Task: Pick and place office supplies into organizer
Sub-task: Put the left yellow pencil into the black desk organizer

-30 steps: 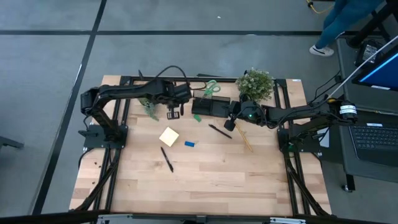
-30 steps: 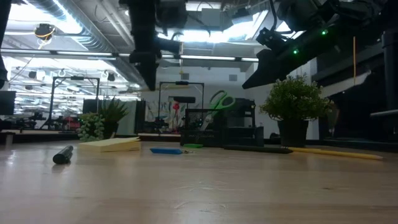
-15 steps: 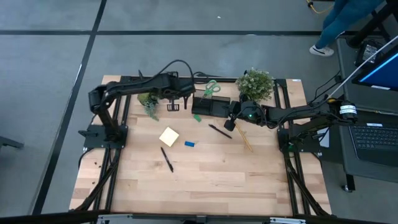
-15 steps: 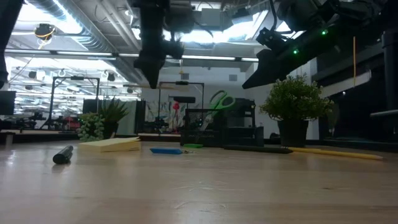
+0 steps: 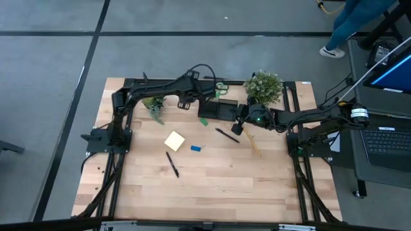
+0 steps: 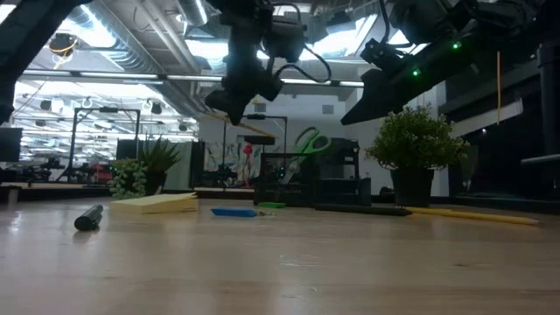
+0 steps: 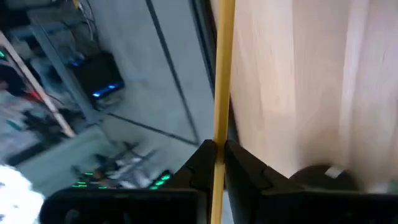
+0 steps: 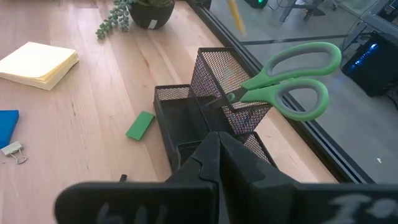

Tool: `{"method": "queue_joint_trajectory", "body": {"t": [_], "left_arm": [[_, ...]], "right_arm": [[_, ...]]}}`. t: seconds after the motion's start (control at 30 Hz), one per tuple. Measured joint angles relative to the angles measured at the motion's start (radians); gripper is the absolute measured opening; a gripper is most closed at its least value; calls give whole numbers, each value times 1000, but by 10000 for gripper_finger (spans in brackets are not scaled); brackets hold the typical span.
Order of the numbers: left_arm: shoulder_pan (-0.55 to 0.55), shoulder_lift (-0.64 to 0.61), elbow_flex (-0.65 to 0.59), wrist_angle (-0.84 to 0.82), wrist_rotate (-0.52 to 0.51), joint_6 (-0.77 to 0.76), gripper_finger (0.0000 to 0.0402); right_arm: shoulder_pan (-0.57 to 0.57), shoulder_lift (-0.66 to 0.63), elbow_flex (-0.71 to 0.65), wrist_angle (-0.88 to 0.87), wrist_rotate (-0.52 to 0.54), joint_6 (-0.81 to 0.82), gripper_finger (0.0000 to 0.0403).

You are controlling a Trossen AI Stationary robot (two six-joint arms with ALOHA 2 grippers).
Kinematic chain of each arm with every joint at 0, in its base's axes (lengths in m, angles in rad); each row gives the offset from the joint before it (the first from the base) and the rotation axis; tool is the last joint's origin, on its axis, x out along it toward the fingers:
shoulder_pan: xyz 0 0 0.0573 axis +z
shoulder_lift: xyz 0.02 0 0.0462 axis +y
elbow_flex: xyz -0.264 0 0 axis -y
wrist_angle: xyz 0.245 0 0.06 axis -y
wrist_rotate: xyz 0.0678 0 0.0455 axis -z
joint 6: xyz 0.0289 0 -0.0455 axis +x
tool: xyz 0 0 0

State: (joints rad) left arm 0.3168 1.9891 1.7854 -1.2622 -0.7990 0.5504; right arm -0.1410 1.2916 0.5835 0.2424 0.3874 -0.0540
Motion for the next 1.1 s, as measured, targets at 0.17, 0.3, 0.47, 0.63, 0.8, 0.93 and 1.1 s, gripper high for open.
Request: {"method": "queue_joint_trajectory", "body": {"t": [0.17,0.3,0.47,0.63,0.8,0.93,1.1], "left_arm": [[-30,41,9,10,-119,160,22],[-37,73,9,17,-212,232,22],[-36,100,9,31,-249,271,28],[-42,105,9,71,-257,289,28],[-56,105,9,115,-245,342,25],[-67,105,9,138,-202,382,26],[-69,105,7,139,-192,427,26]], "right_arm": [[0,0,0,-8,0,13,9],[0,0,0,-32,0,27,9],[1,0,0,-52,0,53,9],[1,1,0,-56,0,76,9],[1,1,0,-63,-24,77,9],[1,1,0,-64,-25,79,9],[1,2,0,-64,-26,79,9]]}}
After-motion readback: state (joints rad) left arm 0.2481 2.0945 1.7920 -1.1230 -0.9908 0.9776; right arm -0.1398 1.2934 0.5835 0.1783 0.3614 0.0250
